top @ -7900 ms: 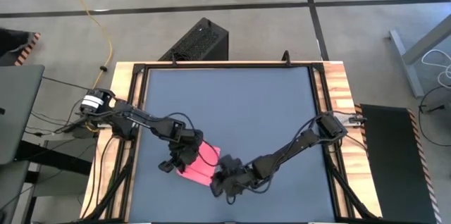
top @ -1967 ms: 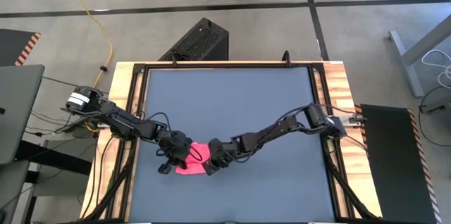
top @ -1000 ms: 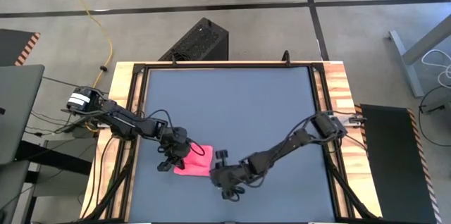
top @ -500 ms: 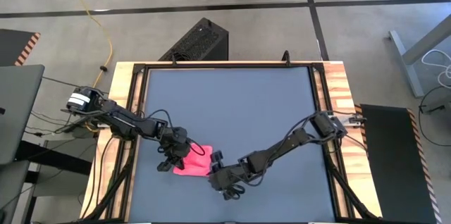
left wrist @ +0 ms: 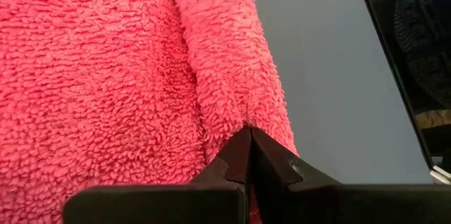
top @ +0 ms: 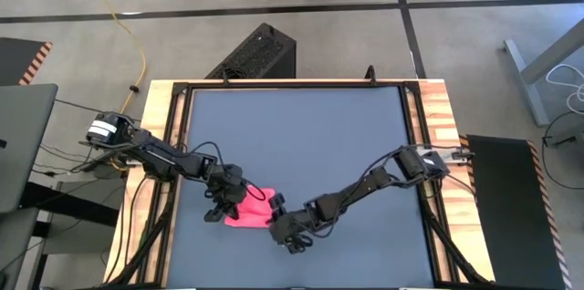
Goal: Roll towel
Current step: Roll the red microfiber cloth
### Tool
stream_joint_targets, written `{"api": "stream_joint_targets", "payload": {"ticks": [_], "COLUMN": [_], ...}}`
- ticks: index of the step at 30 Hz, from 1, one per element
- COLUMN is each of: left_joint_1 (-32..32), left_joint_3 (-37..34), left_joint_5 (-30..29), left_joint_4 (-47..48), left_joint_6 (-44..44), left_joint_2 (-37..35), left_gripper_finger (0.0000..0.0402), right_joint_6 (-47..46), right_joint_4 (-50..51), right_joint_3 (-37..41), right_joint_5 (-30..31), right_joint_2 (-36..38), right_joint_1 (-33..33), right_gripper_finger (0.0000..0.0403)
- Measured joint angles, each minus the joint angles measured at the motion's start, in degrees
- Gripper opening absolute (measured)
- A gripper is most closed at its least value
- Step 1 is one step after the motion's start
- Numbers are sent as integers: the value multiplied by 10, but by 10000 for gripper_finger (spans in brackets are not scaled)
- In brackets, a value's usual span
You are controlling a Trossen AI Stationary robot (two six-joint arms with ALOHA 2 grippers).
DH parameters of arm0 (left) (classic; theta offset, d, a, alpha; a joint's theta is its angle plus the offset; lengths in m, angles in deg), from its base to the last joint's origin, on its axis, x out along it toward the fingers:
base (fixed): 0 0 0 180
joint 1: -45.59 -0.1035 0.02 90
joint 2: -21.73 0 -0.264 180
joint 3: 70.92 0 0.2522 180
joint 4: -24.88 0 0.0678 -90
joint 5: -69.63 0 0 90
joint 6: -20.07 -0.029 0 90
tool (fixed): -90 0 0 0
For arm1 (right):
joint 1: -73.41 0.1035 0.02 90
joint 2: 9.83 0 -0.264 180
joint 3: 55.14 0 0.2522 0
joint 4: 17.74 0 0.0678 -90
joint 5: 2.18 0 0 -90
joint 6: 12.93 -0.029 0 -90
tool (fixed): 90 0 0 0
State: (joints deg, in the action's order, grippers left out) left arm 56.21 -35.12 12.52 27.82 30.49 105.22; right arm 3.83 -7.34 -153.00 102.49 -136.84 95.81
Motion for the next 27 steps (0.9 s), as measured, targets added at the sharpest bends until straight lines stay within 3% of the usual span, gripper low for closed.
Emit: {"api": "stream_joint_targets", "payload": {"ticks": [11, 18, 27], "left_joint_1": [0, 0, -17], "left_joint_3": [0, 0, 0], "left_joint_5": [18, 27, 44], "left_joint_4": [-2, -2, 18], "left_joint_6": [14, 29, 38], "left_joint_2": [0, 0, -43], "left_gripper_finger": [0, 0, 0], "right_joint_6": [-104, -207, -345], "right_joint_4": [12, 14, 12], "right_joint_3": [-1, -1, -1], "right_joint_5": [-6, -108, -246], "right_joint_2": [-8, -6, -3], "right_joint_1": [-21, -47, -77], "right_gripper_finger": [120, 16, 12]}}
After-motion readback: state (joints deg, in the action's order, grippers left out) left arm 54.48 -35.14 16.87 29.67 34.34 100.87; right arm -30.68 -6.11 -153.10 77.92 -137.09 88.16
